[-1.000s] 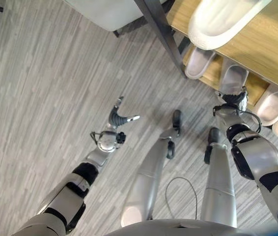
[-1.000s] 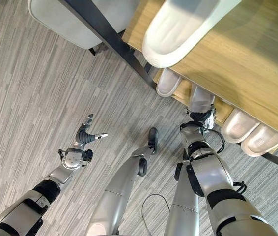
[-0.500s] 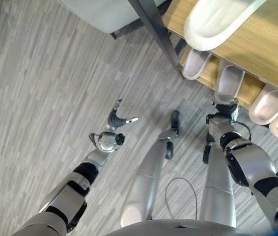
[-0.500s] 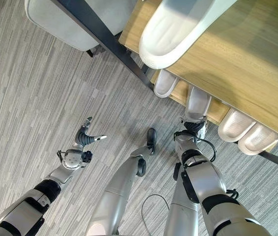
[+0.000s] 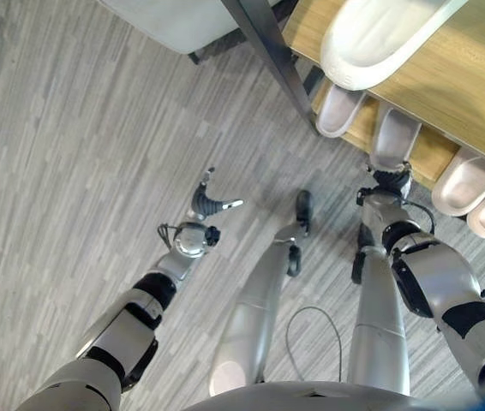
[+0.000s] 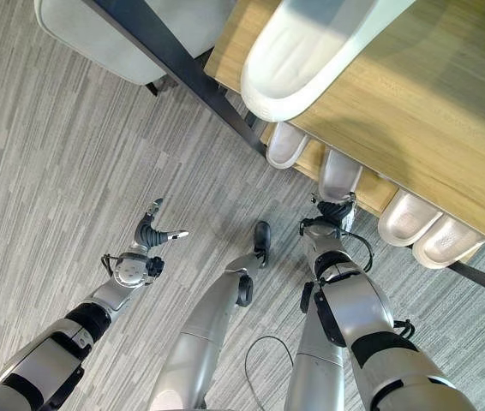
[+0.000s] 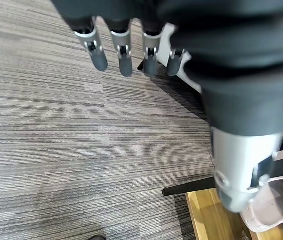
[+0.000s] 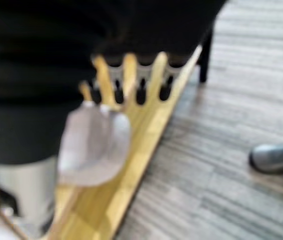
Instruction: Arrange the slippers neatly on the shoe rack.
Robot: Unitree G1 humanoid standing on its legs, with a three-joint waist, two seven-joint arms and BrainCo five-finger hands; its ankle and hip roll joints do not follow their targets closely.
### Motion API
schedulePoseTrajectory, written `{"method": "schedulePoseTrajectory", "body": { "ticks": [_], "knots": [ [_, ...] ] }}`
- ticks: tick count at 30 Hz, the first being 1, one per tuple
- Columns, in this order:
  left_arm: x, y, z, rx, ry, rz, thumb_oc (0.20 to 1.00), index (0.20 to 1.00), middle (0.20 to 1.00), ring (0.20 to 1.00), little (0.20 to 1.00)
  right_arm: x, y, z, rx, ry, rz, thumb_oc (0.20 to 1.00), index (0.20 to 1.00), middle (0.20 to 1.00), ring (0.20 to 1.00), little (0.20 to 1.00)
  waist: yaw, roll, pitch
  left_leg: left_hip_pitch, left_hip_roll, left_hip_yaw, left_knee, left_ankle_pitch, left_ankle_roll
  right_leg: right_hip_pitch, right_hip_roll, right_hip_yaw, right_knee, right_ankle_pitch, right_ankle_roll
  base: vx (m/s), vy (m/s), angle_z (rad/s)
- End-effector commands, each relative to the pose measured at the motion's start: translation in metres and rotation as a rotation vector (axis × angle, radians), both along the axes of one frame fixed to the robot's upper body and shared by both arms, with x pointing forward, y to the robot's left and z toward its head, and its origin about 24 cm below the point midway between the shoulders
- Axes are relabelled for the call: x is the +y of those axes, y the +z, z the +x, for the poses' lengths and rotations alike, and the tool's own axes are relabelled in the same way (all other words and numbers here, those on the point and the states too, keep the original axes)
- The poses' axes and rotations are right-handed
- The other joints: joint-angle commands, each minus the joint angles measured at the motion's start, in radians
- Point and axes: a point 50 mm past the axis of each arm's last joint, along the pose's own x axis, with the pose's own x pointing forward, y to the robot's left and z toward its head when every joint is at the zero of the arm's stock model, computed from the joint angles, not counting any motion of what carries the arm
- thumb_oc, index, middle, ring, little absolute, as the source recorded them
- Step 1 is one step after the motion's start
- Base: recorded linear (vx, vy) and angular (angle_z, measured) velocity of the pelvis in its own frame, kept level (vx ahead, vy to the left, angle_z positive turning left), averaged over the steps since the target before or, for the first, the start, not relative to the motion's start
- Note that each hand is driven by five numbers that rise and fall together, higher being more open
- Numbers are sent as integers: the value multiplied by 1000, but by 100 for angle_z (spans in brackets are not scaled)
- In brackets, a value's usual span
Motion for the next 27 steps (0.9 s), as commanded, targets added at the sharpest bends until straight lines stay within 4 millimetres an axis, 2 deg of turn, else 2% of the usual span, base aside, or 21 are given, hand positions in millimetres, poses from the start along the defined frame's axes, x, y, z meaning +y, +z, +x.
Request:
{"method": "schedulePoseTrajectory", "body": {
  "ticks": [1,8,16,27],
  "knots": [
    [9,10,9,-32,58,40,1000,1000,1000,1000,1000,3,35,15,-131,26,-9,1000,1000,1000,1000,1000,17,8,34,-33,43,-42,53,-167,-67,98,-29,-3,-70,39,29,0,0,0],
    [8,13,16,-28,72,67,1000,1000,1000,1000,1000,16,37,17,-142,73,-14,1000,1000,1000,1000,1000,5,-3,33,-32,49,-46,61,-170,-67,94,-20,-4,-59,36,23,0,0,0],
    [5,19,24,-28,97,82,1000,1000,1000,1000,1000,36,24,15,-107,160,-10,1000,1000,1000,1000,1000,-16,-19,29,-27,56,-52,64,-171,-68,95,-10,-5,-56,32,17,-1,-10,-2],
    [6,26,33,-18,125,91,1000,1000,1000,1000,1000,60,29,18,-153,257,39,1000,1000,1000,1000,1000,-30,-30,32,-34,68,-59,61,-163,-72,86,-3,-8,-51,37,16,-6,-10,-3]
  ]
}}
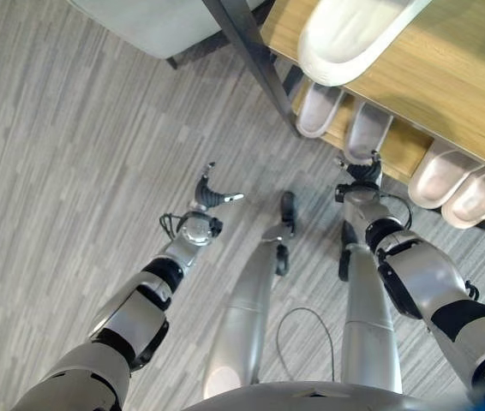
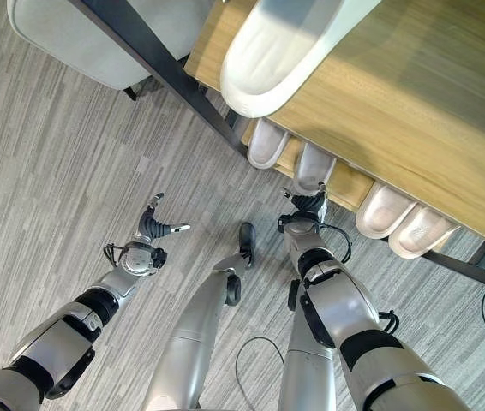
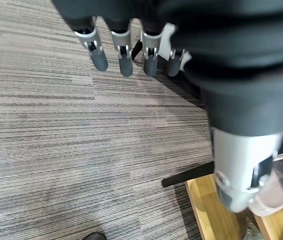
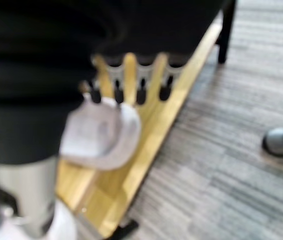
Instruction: Arrange the slippers neatly on the shoe rack.
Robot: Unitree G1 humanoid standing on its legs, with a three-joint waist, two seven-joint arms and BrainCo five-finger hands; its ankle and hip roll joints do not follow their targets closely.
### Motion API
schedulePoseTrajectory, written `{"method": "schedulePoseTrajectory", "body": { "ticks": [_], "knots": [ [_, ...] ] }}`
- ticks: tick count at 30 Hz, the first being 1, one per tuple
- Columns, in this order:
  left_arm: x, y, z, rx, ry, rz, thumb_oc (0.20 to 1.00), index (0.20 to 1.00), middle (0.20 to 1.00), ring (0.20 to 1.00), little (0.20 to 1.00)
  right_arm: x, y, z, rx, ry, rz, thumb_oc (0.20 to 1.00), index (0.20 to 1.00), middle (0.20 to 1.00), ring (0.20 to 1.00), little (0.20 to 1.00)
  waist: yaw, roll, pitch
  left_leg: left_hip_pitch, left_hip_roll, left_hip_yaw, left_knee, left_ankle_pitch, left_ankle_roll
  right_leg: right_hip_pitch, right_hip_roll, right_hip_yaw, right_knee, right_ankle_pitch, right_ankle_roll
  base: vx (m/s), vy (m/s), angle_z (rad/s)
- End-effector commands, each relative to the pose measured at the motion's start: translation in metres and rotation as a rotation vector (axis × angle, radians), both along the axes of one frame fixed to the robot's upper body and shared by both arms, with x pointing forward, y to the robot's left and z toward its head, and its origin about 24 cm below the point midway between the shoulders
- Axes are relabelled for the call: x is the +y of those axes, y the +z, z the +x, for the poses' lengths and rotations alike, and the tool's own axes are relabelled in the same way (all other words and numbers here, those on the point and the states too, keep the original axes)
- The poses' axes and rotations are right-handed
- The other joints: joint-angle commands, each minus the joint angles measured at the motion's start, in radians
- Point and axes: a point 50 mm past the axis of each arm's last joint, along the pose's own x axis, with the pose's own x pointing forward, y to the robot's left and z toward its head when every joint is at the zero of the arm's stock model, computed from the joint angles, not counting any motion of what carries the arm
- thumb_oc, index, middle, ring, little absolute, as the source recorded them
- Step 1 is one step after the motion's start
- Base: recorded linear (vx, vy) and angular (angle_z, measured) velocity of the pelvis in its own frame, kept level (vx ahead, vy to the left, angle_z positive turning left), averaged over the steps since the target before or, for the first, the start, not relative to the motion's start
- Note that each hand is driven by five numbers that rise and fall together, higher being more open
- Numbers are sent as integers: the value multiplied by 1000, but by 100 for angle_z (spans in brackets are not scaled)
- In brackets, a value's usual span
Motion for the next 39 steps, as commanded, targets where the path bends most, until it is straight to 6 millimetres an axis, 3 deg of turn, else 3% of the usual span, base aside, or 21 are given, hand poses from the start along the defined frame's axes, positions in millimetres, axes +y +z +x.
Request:
{"method": "schedulePoseTrajectory", "body": {
  "ticks": [1,24,25,27,39],
  "knots": [
    [7,18,13,-57,74,2,1000,1000,1000,1000,1000,16,29,11,-132,54,44,1000,1000,1000,1000,1000,21,12,43,-18,40,-58,28,-154,-67,92,-30,-4,-52,23,25,0,0,0],
    [7,17,14,-50,110,-3,1000,1000,1000,1000,1000,21,30,8,-179,-6,41,1000,1000,1000,1000,1000,9,10,44,-18,43,-56,23,-152,-67,85,-26,-1,-45,25,23,1,5,0],
    [16,15,11,-55,166,-20,1000,1000,1000,1000,1000,22,30,-1,-284,-49,-13,1000,1000,1000,1000,1000,-15,14,66,-15,51,-45,25,-157,-64,83,-25,7,-49,35,26,-1,51,0],
    [17,12,9,-50,175,-23,1000,1000,1000,1000,1000,22,29,-4,-294,-71,-38,1000,1000,1000,1000,1000,-18,16,65,-13,51,-42,23,-157,-63,84,-26,8,-49,33,25,-9,34,-8],
    [23,4,2,-40,186,1,1000,1000,1000,1000,1000,15,19,-8,-250,-121,-100,1000,1000,1000,1000,1000,-17,29,67,-21,53,-42,28,-159,-65,76,-28,7,-45,34,25,-1,3,-3]
  ]
}}
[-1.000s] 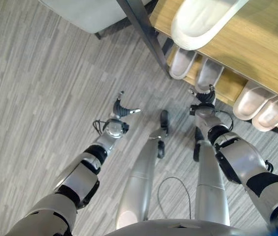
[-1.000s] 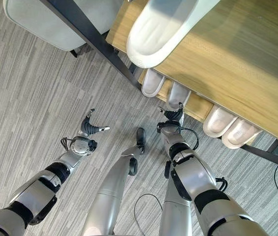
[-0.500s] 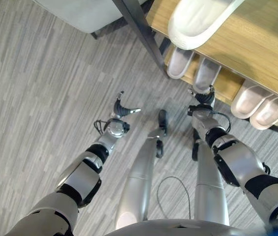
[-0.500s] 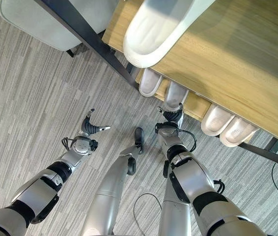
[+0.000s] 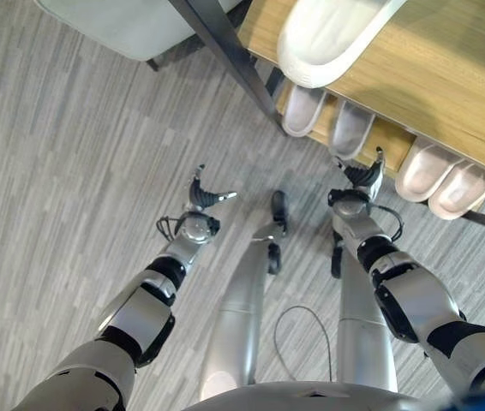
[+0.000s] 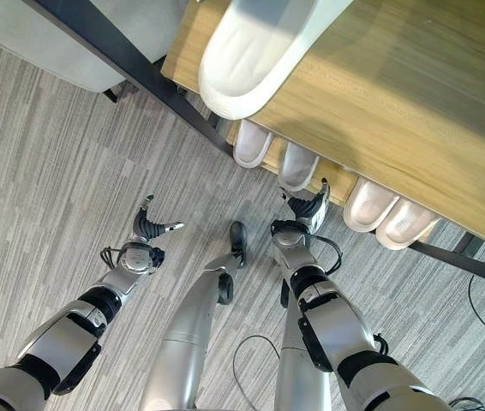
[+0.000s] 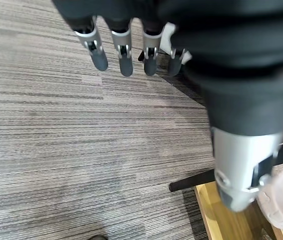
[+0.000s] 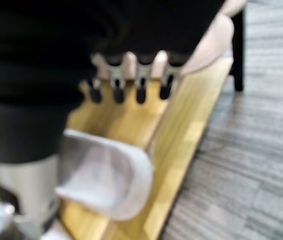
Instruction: Arrange the slippers neatly on the shoe rack.
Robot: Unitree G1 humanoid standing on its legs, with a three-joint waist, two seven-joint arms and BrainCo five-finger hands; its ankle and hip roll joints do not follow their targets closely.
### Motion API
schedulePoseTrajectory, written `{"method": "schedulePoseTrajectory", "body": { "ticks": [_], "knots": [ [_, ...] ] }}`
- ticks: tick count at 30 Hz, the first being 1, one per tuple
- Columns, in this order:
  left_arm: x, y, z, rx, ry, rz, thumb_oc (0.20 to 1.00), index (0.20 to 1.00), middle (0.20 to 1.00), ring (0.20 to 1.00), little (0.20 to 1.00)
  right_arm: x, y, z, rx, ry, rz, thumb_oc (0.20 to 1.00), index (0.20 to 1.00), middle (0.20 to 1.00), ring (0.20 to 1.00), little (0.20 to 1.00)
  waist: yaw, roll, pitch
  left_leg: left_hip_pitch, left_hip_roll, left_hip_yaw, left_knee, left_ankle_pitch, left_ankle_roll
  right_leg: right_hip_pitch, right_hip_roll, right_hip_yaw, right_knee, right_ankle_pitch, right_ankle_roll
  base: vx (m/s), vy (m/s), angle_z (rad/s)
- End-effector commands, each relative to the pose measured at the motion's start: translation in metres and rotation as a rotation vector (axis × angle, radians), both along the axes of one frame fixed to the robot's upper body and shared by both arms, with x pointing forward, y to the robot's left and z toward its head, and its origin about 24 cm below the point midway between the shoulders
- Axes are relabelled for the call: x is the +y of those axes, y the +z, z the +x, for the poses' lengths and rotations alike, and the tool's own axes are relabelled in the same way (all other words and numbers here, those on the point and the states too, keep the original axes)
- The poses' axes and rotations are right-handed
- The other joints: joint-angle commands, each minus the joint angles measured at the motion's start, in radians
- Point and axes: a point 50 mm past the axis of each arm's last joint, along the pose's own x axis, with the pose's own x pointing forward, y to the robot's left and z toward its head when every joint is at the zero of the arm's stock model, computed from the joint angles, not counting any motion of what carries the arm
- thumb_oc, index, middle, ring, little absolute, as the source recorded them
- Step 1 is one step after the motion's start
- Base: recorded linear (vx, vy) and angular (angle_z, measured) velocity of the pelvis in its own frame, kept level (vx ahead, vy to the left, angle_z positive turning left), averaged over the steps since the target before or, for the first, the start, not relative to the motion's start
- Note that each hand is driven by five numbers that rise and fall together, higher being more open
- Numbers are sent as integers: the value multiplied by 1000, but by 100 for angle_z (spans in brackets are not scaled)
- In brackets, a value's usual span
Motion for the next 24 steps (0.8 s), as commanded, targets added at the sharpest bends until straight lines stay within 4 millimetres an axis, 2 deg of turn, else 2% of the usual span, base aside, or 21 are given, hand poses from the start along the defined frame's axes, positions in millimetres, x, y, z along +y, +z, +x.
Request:
{"method": "schedulePoseTrajectory", "body": {
  "ticks": [1,7,13,17,22,23,24],
  "knots": [
    [14,12,5,-56,74,36,1000,1000,1000,1000,1000,3,17,9,-47,4,18,1000,1000,1000,1000,1000,16,42,50,-6,38,-64,11,-144,-70,92,-37,-9,-35,28,22,0,0,0],
    [10,17,10,-59,60,45,1000,1000,1000,1000,1000,1,15,12,5,33,26,1000,1000,1000,1000,1000,15,40,46,-11,39,-68,6,-141,-71,85,-36,-10,-34,27,22,2,-6,0],
    [9,22,14,-59,37,99,1000,1000,1000,1000,1000,-4,32,23,23,40,65,1000,1000,1000,1000,1000,24,43,44,-34,41,-70,25,-140,-72,63,-35,-8,-13,26,19,0,0,0],
    [12,23,15,-53,37,111,1000,1000,1000,1000,1000,-2,34,26,23,72,83,1000,1000,1000,1000,1000,28,42,42,-38,40,-68,33,-142,-72,61,-34,-9,-6,23,17,0,0,0],
    [10,32,21,-62,17,120,1000,1000,1000,1000,1000,4,39,30,13,164,119,1000,1000,1000,1000,1000,27,37,42,-42,40,-69,40,-142,-71,54,-33,-8,0,25,18,0,0,0],
    [7,44,28,-86,-4,147,1000,1000,1000,1000,1000,9,43,32,6,217,104,1000,1000,1000,1000,1000,21,32,44,-47,39,-67,44,-143,-68,51,-33,-9,1,28,20,0,0,0],
    [6,44,28,-86,-4,147,1000,1000,1000,1000,1000,9,44,32,6,217,103,1000,1000,1000,1000,1000,21,32,45,-47,39,-67,44,-143,-68,51,-33,-9,1,28,21,0,0,0]
  ]
}}
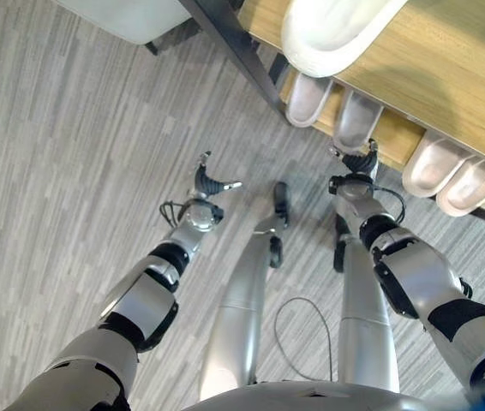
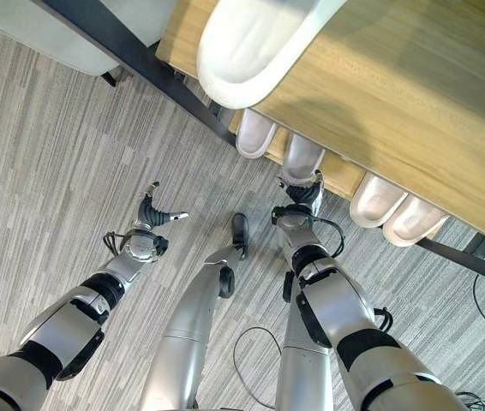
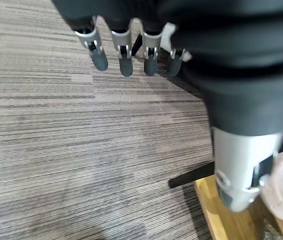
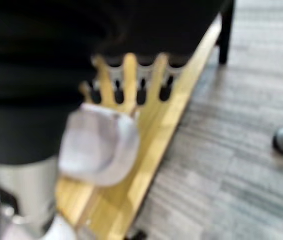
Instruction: Arrange the slippers neatly on the shoe rack.
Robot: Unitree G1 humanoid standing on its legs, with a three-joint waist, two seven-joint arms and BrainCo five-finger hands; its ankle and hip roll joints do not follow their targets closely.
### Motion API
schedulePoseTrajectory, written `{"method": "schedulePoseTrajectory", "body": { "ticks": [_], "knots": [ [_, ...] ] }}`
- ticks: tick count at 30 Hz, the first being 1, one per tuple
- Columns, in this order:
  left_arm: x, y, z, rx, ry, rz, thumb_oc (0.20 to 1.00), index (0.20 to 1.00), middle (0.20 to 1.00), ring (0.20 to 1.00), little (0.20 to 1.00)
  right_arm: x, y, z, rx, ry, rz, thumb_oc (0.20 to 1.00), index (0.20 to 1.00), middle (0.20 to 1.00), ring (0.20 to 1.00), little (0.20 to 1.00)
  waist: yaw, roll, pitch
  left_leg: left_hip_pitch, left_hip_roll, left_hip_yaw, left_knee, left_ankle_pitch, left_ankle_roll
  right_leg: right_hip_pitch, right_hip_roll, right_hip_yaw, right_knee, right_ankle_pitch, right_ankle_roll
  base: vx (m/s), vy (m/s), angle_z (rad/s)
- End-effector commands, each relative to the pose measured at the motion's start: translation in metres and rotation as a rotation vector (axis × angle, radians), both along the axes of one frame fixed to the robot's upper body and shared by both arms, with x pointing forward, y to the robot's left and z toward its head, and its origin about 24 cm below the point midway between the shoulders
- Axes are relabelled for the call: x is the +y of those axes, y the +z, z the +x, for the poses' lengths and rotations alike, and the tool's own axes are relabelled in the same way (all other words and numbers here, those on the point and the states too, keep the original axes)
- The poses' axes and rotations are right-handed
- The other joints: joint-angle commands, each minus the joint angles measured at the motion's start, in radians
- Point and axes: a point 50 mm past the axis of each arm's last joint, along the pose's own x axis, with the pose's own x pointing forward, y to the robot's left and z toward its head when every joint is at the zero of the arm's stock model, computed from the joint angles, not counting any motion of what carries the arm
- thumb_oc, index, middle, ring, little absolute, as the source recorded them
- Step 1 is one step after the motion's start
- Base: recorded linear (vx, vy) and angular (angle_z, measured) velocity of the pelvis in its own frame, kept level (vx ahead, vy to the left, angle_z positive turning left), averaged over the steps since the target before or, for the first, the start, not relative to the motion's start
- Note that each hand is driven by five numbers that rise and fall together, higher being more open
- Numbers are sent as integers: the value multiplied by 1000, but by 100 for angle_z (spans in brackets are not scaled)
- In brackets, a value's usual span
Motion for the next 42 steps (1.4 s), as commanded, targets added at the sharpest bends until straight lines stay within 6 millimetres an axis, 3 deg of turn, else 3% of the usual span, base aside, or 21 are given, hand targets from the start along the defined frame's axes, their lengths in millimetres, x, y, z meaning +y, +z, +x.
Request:
{"method": "schedulePoseTrajectory", "body": {
  "ticks": [1,14,25,28,30,34,39,40,42],
  "knots": [
    [21,14,7,-23,61,73,1000,1000,1000,1000,1000,7,24,9,-79,70,8,1000,1000,1000,1000,1000,8,29,21,-22,39,-63,21,-141,-60,74,-33,-6,-25,32,26,0,0,0],
    [27,13,5,-14,66,68,1000,1000,1000,1000,1000,12,27,11,-92,101,58,1000,1000,1000,1000,1000,13,26,13,-27,37,-61,16,-136,-61,64,-29,-10,-24,33,23,0,0,0],
    [30,5,2,10,83,45,1000,1000,1000,1000,1000,11,15,6,-67,107,34,1000,1000,1000,1000,1000,5,16,5,-21,46,-59,22,-139,-59,68,-23,-8,-22,32,20,0,0,0],
    [30,-2,-2,30,87,37,1000,1000,1000,1000,1000,6,-6,-2,-6,87,35,1000,1000,1000,1000,1000,1,9,4,-6,52,-59,27,-141,-60,84,-20,-6,-26,31,18,-3,-8,-1],
    [30,-9,-6,46,92,16,1000,1000,1000,1000,1000,-2,-34,-14,86,56,24,1000,1000,1000,1000,1000,-2,9,-2,29,56,-59,18,-143,-60,119,-21,-9,-42,27,15,0,0,0],
    [32,-22,-15,72,95,-21,1000,1000,1000,1000,1000,-14,-67,-34,182,23,9,1000,1000,1000,1000,1000,-10,6,-19,86,56,-56,-14,-141,-59,173,-19,-16,-76,30,15,-4,-1,-1],
    [32,-43,-30,118,97,-87,1000,1000,1000,1000,1000,-32,-121,-76,364,-4,-19,1000,1000,1000,1000,1000,-24,-4,-45,171,60,-53,-48,-137,-63,264,-16,-23,-132,35,15,-9,-7,-6],
    [32,-43,-30,119,97,-87,1000,1000,1000,1000,1000,-33,-122,-76,365,-4,-20,1000,1000,1000,1000,1000,-24,-4,-45,174,60,-53,-49,-136,-63,266,-16,-23,-134,35,15,6,-12,-3],
    [30,-56,-39,154,99,-130,1000,1000,1000,1000,1000,-40,-155,-110,496,-7,-36,1000,1000,1000,1000,1000,-35,-15,-65,230,57,-56,-73,-134,-68,327,-18,-28,-171,39,17,12,-33,-3]
  ]
}}
